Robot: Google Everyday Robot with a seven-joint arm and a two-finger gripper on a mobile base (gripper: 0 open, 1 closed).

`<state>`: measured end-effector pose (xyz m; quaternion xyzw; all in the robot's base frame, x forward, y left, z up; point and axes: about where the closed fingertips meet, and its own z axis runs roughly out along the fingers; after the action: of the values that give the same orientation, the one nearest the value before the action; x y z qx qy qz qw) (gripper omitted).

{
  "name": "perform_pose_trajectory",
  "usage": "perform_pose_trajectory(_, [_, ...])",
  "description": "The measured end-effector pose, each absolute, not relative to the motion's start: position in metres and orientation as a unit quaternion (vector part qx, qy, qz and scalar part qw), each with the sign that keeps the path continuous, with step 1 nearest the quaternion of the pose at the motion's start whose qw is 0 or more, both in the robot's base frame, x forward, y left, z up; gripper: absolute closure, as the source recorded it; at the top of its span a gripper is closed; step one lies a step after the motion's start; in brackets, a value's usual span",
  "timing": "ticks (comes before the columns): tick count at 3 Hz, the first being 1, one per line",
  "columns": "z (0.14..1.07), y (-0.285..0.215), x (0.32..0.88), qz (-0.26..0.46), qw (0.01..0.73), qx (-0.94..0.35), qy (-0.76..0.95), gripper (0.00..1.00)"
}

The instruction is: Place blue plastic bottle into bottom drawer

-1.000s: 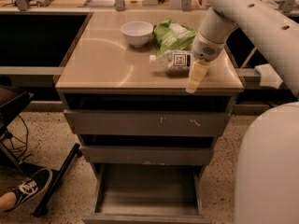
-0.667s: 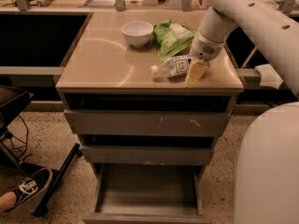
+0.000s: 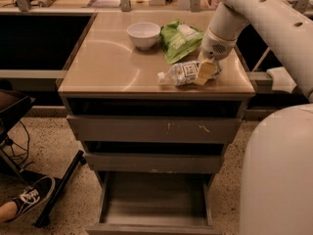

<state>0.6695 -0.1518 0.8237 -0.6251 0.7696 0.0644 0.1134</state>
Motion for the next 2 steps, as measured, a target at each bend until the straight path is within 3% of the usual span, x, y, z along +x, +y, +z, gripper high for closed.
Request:
perform_pose_trajectory(1, [0.826,-0.152,0.670,0.064,0.114,-0.625,0.770,1.00])
perform_pose_trajectory(2, [0.852,-0.185,0.653,0.021,0.152,-0.575,0.804,1.00])
